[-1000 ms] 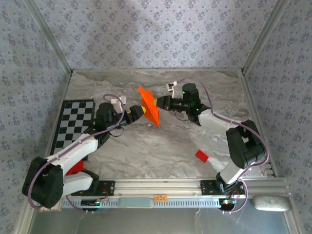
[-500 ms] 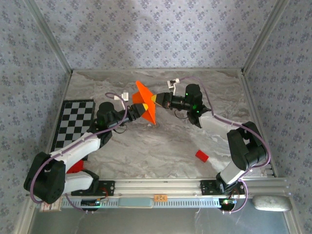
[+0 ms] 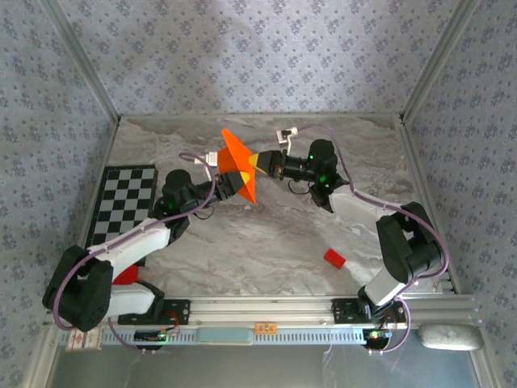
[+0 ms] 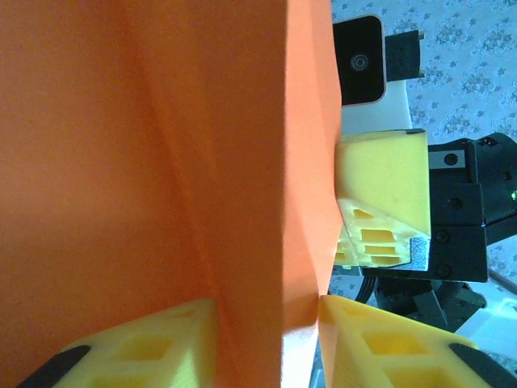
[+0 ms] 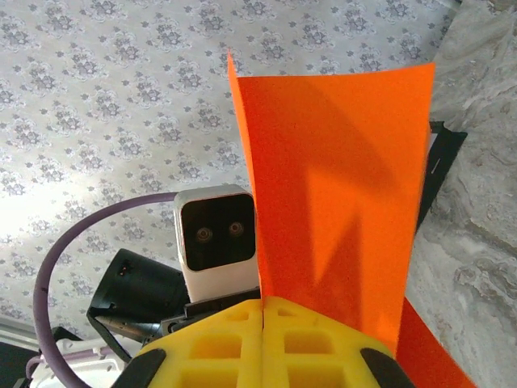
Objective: Fold a paper plane with a square sheet of paper (pick it up from the middle)
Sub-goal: Turn over the paper at the center of the table.
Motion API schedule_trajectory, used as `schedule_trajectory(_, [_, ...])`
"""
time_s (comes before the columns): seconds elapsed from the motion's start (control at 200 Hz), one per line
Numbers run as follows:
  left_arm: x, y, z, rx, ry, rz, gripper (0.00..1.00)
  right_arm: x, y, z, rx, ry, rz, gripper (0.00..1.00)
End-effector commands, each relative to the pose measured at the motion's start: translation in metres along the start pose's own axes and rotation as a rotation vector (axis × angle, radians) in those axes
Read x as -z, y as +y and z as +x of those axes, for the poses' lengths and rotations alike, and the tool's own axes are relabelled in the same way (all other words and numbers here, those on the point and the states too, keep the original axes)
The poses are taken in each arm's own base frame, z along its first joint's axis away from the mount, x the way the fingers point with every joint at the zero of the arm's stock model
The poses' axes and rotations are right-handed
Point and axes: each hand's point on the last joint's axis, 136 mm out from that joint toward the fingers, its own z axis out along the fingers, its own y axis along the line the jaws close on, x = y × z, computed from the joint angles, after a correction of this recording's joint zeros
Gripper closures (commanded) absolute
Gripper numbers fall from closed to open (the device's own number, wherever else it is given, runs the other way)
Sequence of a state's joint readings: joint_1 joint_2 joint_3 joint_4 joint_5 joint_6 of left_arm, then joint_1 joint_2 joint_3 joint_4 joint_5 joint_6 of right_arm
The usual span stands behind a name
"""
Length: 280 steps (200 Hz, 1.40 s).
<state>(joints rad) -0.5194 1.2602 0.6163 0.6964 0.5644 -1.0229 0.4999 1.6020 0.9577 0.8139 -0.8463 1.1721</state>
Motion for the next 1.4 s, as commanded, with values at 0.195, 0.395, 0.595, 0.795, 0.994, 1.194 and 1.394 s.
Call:
schedule_trajectory(0.195, [0.000,-0.034,-0.010,-0.067,-0.021,0.114,0.78,0.002,0.011,0.001,-0.001,0.005,-0.048,0.93])
schedule_trajectory(0.395, [0.000,-0.025,-0.009,-0.068,-0.026,0.075,0.84,0.007,0.006,-0.003,-0.003,-0.017,-0.032,0.80])
schedule_trajectory(0.595, [0.000,-0.014,-0.009,-0.077,-0.027,0.016,0.90,0.021,-0.005,-0.008,0.033,-0.067,0.047,0.59])
schedule_trajectory(0.795, [0.003,0.009,-0.006,-0.107,0.000,-0.123,0.93,0.050,-0.023,-0.015,0.139,-0.112,0.235,0.48])
schedule_trajectory(0.994, [0.013,0.043,-0.008,-0.186,0.060,-0.383,0.93,0.085,-0.045,-0.021,0.210,-0.117,0.510,0.46])
schedule_trajectory(1.194, [0.031,0.090,-0.015,-0.290,0.204,-0.779,0.94,0.118,-0.066,-0.024,0.294,-0.137,0.732,0.43])
schedule_trajectory(1.394, [0.048,0.134,-0.026,-0.459,0.320,-1.200,0.96,0.145,-0.076,-0.025,0.380,-0.181,0.856,0.24])
